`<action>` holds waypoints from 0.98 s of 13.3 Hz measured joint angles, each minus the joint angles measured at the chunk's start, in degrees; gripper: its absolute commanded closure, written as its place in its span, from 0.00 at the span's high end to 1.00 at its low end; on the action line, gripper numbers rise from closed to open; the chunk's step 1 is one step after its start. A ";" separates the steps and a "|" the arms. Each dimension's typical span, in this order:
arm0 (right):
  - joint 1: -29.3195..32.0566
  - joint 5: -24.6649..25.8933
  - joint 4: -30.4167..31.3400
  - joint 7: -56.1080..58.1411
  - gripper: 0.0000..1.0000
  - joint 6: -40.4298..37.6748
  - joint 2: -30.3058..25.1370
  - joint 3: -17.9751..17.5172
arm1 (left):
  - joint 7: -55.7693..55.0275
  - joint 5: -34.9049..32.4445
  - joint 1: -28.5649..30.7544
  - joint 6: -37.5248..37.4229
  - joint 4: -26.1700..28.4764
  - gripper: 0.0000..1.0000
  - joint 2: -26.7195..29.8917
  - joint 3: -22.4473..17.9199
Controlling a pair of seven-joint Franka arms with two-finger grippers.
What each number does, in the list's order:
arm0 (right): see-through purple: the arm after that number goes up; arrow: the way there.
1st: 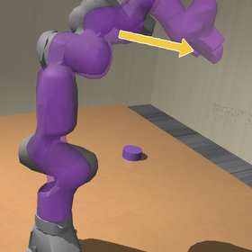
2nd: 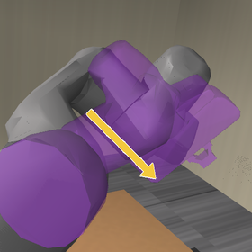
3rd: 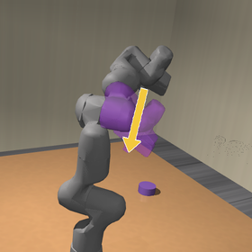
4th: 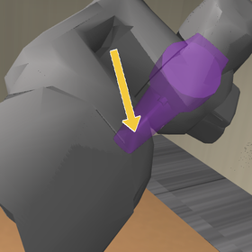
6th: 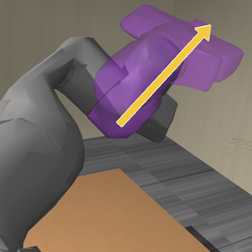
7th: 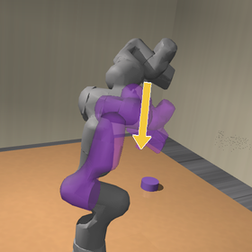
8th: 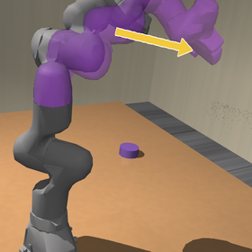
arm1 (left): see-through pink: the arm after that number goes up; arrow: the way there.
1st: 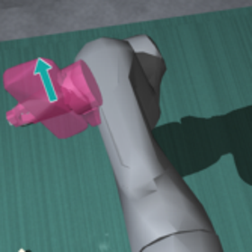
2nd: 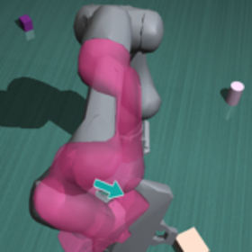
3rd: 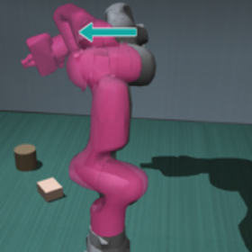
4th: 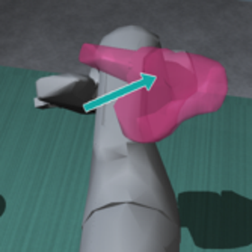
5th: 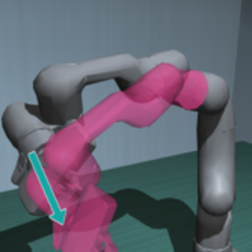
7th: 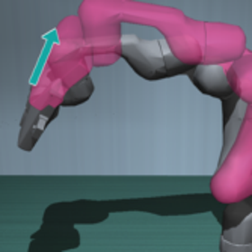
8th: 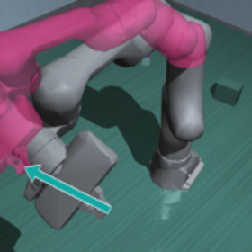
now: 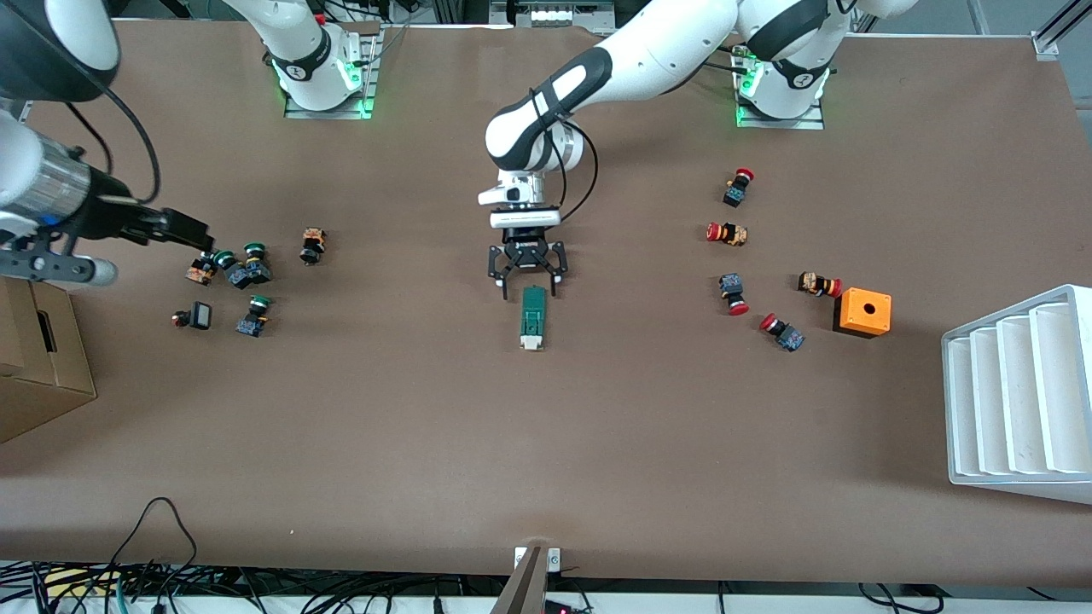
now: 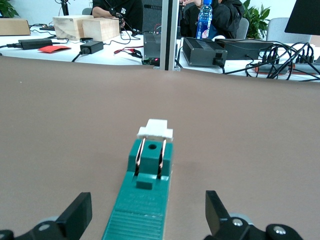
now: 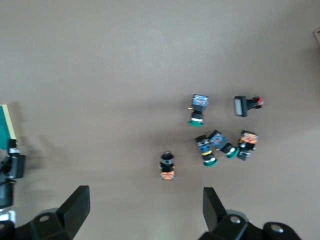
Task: Close load switch with both arms
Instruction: 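Open the left gripper and lift it off the switch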
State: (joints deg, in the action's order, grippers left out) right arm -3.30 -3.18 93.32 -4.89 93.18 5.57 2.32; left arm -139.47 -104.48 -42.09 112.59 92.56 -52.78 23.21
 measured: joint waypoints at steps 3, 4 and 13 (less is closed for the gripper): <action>1.35 1.13 0.00 6.87 1.00 -1.06 -0.87 1.96 | 4.75 5.18 1.20 0.80 0.03 1.00 3.09 1.12; 1.58 1.20 -0.01 8.52 1.00 -1.07 -0.92 2.62 | 7.23 6.88 3.13 1.20 0.04 1.00 4.18 3.07; 1.64 2.07 -1.59 9.76 1.00 -0.48 0.26 2.73 | 36.06 26.96 33.95 -3.89 -3.35 1.00 7.16 35.11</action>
State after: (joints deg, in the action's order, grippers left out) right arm -1.66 -1.11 91.73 4.87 92.70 5.83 5.05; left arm -103.41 -77.52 -8.14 108.70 89.21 -45.62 58.31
